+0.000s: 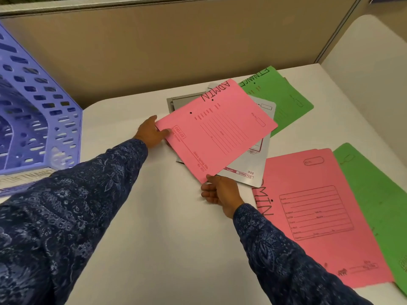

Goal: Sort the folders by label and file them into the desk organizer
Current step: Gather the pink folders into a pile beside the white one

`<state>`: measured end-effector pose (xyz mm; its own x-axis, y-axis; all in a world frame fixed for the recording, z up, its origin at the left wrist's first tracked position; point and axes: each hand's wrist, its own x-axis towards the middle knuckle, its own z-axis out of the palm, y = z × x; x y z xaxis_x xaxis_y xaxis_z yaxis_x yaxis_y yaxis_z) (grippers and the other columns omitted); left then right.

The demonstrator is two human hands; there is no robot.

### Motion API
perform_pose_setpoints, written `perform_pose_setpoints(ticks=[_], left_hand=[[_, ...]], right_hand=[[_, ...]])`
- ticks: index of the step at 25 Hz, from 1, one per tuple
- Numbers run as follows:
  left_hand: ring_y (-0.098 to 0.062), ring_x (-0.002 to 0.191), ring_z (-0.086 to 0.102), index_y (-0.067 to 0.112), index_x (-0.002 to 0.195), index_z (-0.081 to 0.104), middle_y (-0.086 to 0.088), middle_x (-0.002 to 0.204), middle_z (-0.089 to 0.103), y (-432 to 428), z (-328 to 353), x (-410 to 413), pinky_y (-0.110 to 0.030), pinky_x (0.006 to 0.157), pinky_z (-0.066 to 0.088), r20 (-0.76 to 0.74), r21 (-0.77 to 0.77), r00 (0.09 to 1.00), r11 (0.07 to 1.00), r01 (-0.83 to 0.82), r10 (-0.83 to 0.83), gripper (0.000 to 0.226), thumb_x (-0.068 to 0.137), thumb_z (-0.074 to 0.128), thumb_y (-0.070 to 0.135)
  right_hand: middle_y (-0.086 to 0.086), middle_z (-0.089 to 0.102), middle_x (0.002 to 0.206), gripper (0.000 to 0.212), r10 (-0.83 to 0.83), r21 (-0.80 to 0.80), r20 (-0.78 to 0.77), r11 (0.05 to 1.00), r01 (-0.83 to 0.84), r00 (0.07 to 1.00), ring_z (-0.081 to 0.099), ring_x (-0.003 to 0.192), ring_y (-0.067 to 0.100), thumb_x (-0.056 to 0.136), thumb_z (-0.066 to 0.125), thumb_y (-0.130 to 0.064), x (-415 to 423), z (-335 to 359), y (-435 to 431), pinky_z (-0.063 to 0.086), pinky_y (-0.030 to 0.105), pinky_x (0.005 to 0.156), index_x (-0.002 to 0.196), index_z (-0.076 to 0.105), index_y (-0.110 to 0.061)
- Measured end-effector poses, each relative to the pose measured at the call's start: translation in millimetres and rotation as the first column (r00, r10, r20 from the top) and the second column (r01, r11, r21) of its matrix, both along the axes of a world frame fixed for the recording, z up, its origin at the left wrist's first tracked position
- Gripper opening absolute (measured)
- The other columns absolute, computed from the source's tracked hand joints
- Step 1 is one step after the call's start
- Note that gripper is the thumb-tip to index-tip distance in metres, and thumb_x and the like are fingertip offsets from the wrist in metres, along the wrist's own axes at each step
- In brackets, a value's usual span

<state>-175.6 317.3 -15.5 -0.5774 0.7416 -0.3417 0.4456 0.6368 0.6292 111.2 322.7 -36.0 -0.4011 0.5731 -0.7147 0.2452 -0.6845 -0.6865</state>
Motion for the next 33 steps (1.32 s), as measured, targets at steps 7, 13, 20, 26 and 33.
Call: perform_pose_setpoints(ticks=[7, 13, 20, 26, 33], left_hand=[[-0.027, 0.106, 0.056, -0.001, 0.125, 0.055, -0.012, 0.116, 0.058, -0.3, 2.7, 5.9, -0.04, 0.094, 0.048, 0.051, 0.213, 0.991, 0.968, -0.134, 0.127, 0.03, 0.1, 0.047, 0.014], [-0.034, 0.108, 0.063, 0.003, 0.124, 0.052, -0.02, 0.121, 0.061, -36.0, 11.4, 18.3, -0.053, 0.09, 0.055, 0.354, 0.223, 0.899, 0.91, -0.349, 0.258, 0.029, 0.096, 0.045, -0.002], [-0.023, 0.09, 0.069, 0.007, 0.12, 0.057, -0.013, 0.106, 0.07, -128.0, 24.3, 63.7, -0.033, 0.068, 0.06, 0.603, 0.275, 0.74, 0.793, -0.543, 0.297, 0.027, 0.1, 0.041, -0.001], [-0.027, 0.098, 0.069, 0.01, 0.119, 0.057, -0.013, 0.108, 0.071, -223.1, 30.6, 107.4, -0.036, 0.078, 0.059, 0.692, 0.328, 0.681, 0.736, -0.592, 0.24, 0.026, 0.102, 0.039, 0.002], [-0.03, 0.104, 0.068, 0.012, 0.125, 0.051, -0.014, 0.115, 0.069, -323.7, 22.5, 155.8, -0.035, 0.08, 0.059, 0.778, 0.314, 0.581, 0.653, -0.689, 0.239, 0.025, 0.101, 0.045, 0.004]], right_hand=[[0.008, 0.068, 0.069, 0.015, 0.038, 0.171, 0.125, 0.984, -0.059, 0.991, 0.054, 0.043, 0.014, 0.096, 0.057, -0.026, -7.7, 2.2, -1.4, 0.045, 0.023, 0.044, 0.1, 0.062, -0.012], [0.012, 0.069, 0.085, 0.017, -0.015, 0.246, 0.018, 0.969, 0.01, 1.0, 0.064, 0.06, 0.019, 0.1, 0.051, -0.019, 5.7, 9.8, -23.6, 0.057, 0.038, 0.063, 0.111, 0.06, -0.009], [0.002, 0.071, 0.11, 0.02, 0.005, 0.303, -0.078, 0.953, 0.019, 0.997, 0.07, 0.088, 0.019, 0.098, 0.057, -0.015, 38.4, 24.7, -57.3, 0.059, 0.036, 0.081, 0.117, 0.06, -0.017], [0.004, 0.068, 0.121, 0.038, -0.124, 0.198, -0.163, 0.968, 0.156, 0.979, 0.063, 0.112, 0.026, 0.09, 0.069, -0.021, 61.8, 35.7, -80.5, 0.046, 0.047, 0.103, 0.126, 0.056, -0.014], [0.01, 0.072, 0.114, 0.025, -0.002, 0.189, -0.195, 0.981, 0.04, 0.981, 0.068, 0.103, 0.034, 0.095, 0.057, -0.007, 84.4, 31.5, -130.0, 0.056, 0.051, 0.086, 0.12, 0.06, -0.011]])
